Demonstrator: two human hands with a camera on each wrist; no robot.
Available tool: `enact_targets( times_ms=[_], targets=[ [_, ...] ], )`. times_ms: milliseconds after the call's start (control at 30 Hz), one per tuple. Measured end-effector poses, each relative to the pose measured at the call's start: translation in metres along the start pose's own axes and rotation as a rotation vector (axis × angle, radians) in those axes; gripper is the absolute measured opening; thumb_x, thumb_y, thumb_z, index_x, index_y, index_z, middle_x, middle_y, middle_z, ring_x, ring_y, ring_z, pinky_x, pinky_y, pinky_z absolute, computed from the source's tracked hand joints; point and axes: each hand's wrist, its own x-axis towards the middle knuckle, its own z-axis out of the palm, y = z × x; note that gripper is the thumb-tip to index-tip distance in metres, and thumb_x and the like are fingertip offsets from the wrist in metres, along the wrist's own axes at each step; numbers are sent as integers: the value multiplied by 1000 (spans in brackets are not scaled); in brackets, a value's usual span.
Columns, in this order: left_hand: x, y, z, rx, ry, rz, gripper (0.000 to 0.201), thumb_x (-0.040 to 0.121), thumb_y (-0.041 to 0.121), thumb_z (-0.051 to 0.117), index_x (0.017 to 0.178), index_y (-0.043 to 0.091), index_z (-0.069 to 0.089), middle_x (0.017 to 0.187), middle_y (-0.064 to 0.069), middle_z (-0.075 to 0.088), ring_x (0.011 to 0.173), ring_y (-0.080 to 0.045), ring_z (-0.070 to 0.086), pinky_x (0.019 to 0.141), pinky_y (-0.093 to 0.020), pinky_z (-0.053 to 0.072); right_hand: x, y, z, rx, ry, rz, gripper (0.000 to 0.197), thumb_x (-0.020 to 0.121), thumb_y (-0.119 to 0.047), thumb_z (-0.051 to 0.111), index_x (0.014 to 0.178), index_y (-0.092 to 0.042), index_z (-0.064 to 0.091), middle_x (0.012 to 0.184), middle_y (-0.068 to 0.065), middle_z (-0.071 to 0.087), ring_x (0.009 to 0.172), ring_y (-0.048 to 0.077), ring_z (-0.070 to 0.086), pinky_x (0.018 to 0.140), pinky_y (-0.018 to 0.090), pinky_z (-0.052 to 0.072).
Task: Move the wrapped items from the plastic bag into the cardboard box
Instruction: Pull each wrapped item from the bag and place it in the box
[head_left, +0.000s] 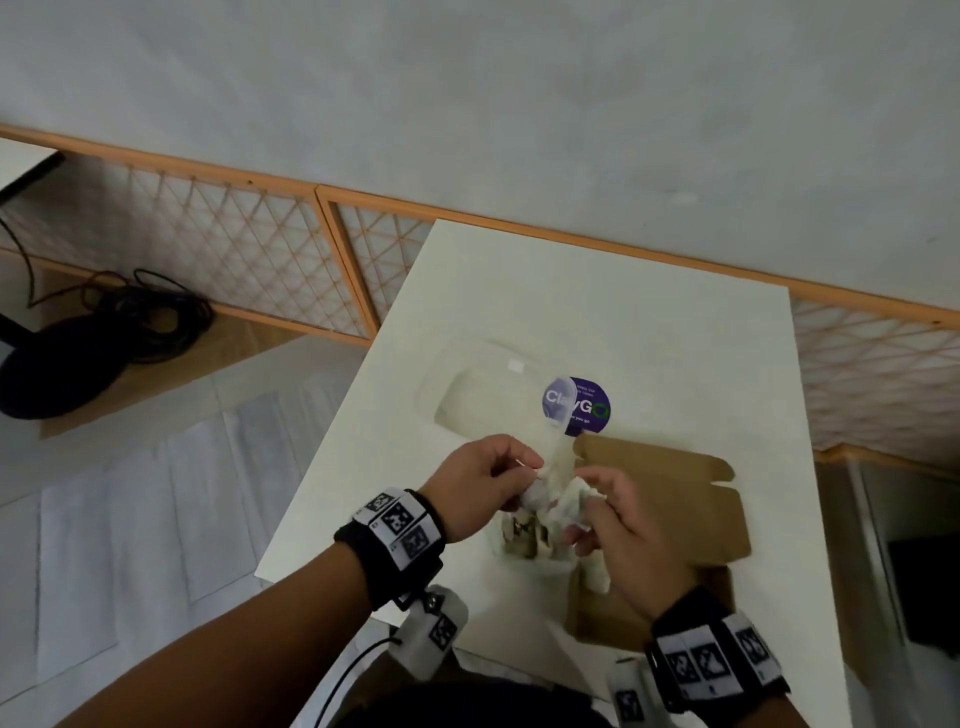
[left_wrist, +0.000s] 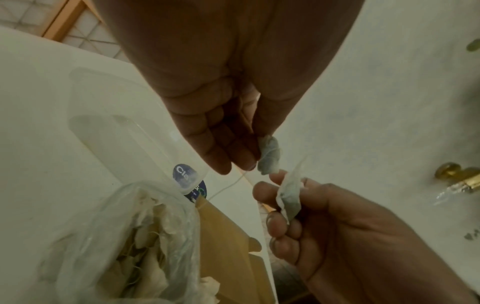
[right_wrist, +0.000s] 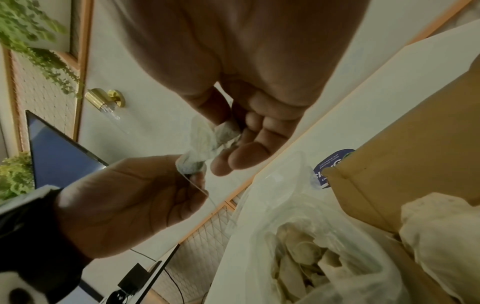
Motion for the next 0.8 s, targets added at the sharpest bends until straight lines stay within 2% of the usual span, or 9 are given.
enact_targets(
  times_ms=[67, 133, 233, 333, 367, 467, 567, 667, 800],
  targets=[
    [-2, 3, -1, -86, -21, -32, 20, 100, 6, 58, 110, 16, 73, 84, -7, 68, 81, -29, 66, 91, -50, 60, -2, -9, -4, 49, 6, 6, 21, 110, -7, 38, 113, -13, 58, 93, 14, 75, 71, 25, 67, 65, 39, 54],
    [-4, 7, -2, -156, -49, -50, 29, 101, 3, 53, 114, 18, 74, 84, -10, 66, 83, -31, 66, 92, -50, 60, -5, -15, -8, 89, -3, 30, 21, 109, -8, 39, 111, -13, 59, 88, 15, 76, 71, 25, 67, 66, 39, 55],
    [-8, 18, -3, -224, -74, -68, 31, 101, -2, 48, 119, 8, 70, 84, -13, 65, 76, -27, 69, 86, -42, 62, -4, -19, -12, 211, 6, 88, 18, 107, -9, 44, 112, -12, 60, 83, 19, 74, 70, 27, 67, 66, 41, 56],
    [-8, 24, -4, -253, -68, -82, 26, 101, -2, 48, 119, 4, 67, 85, -16, 64, 68, -22, 69, 79, -36, 64, -3, -19, -15, 235, 6, 59, 10, 105, -11, 54, 111, -7, 60, 89, 16, 73, 72, 25, 68, 65, 38, 57],
    [-7, 25, -4, -256, -66, -74, 24, 102, 0, 49, 119, 5, 65, 87, -19, 63, 68, -22, 68, 80, -38, 63, -3, -20, -17, 218, 1, 51, 9, 104, -11, 55, 110, -7, 61, 91, 16, 73, 72, 23, 69, 65, 35, 57],
    [-5, 28, -4, -246, -60, -18, 15, 104, 4, 52, 111, 12, 62, 88, -19, 59, 70, -24, 65, 92, -51, 57, -5, -29, -19, 202, 28, 31, 10, 102, -8, 59, 112, -11, 60, 95, 15, 74, 70, 21, 72, 64, 33, 59],
    [-5, 32, -6, -215, -67, 35, 17, 106, 7, 52, 99, 16, 66, 87, -15, 59, 75, -26, 63, 94, -56, 55, -6, -38, -22, 119, 109, -76, 20, 100, -3, 61, 111, -20, 58, 84, 14, 74, 59, 22, 66, 54, 29, 58],
    [-8, 37, -9, -165, -110, 85, 25, 107, 11, 53, 91, 20, 71, 86, -9, 65, 74, -22, 64, 86, -47, 57, -6, -43, -23, 30, 127, -145, 14, 102, -2, 55, 103, -15, 62, 82, 12, 72, 51, 16, 62, 48, 21, 50],
    [-9, 43, -10, -109, -140, 124, 24, 107, 8, 52, 97, 14, 73, 89, -8, 63, 73, -17, 59, 79, -31, 57, -5, -48, -23, 17, 98, -130, 21, 102, -3, 55, 95, -11, 73, 80, 9, 70, 58, 13, 63, 51, 20, 49]
  ],
)
